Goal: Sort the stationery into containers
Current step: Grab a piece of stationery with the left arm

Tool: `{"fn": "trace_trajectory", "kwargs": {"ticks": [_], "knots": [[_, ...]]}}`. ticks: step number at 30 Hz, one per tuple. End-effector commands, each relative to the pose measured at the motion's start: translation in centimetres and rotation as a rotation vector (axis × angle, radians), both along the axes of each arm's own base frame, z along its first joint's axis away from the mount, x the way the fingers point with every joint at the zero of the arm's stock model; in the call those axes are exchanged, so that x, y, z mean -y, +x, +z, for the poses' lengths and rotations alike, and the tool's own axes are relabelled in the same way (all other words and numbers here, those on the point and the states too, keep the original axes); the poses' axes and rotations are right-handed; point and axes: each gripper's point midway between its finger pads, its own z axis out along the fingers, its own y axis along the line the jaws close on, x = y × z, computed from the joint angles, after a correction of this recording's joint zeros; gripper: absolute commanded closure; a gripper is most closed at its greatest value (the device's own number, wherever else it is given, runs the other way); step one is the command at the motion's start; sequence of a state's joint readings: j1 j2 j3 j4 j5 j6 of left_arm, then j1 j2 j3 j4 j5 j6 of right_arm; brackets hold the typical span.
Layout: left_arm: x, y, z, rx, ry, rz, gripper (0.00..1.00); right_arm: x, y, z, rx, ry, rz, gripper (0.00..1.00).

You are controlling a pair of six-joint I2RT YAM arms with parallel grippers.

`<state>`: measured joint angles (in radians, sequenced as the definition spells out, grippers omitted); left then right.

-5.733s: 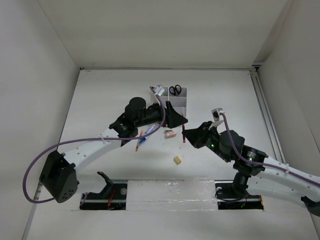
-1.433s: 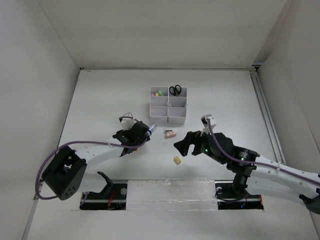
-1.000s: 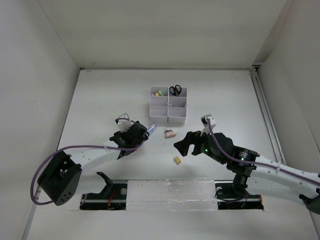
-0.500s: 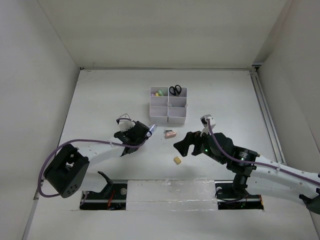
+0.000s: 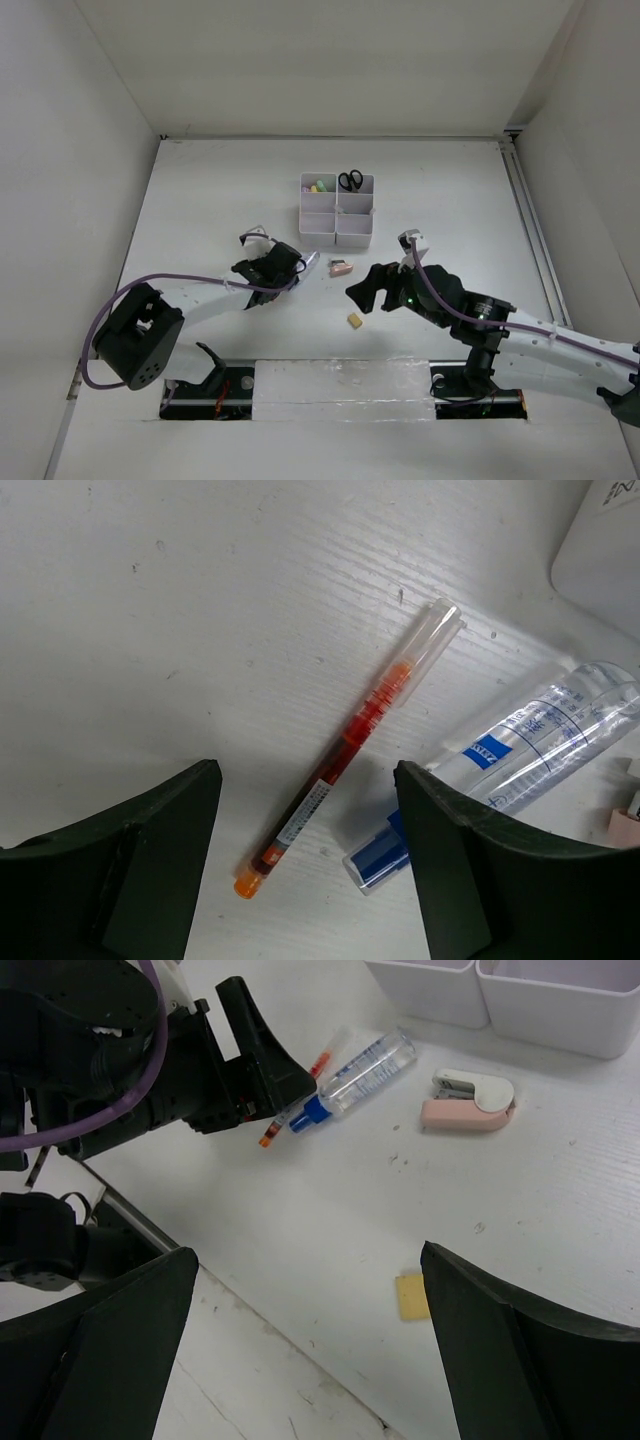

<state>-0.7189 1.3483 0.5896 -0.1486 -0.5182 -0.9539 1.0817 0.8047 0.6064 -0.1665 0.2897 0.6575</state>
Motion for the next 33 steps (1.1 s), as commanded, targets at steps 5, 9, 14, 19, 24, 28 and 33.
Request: {"fn": "trace_trajectory", "kwargs": {"ticks": [5,9,14,19,24,28,33], "knots": [[1.1,-0.2,-0.3,-0.048,-0.007,-0.049,0.34,-1.0,0.2,2.7,0.048,0.063,0.018,0.00],[1.3,-0.7,-1.2,-0.091,-0.001,-0.061,0.44,-1.0,0.2,3.0,0.046,0.077,0.015,0.00],[1.6,-1.2,-2.2,-0.144,0.010,-0.085,0.61,-0.7,0.2,2.9,0.048,0.076,0.006,0.00],[1.9,-1.7,-2.6,-0.174,0.036,-0.103,0.76,-0.6,0.1,3.4,0.045,0.105,0.001,0.00],[2.0,-2.5,-3.1,-0.220,0.077,-0.122,0.92,-0.4,0.0,4.1,0.055,0.125,0.001,0.00],[2.0,-2.5,-3.2,-0.230,0.091,-0.130,1.00,-0.1,-0.4,5.1,0.068,0.155,0.010,0.00],[2.1,-2.3,-2.7,-0.217,0.085,-0.138,1.00,0.3,-0.6,5.2,0.069,0.156,0.010,0.00]]}}
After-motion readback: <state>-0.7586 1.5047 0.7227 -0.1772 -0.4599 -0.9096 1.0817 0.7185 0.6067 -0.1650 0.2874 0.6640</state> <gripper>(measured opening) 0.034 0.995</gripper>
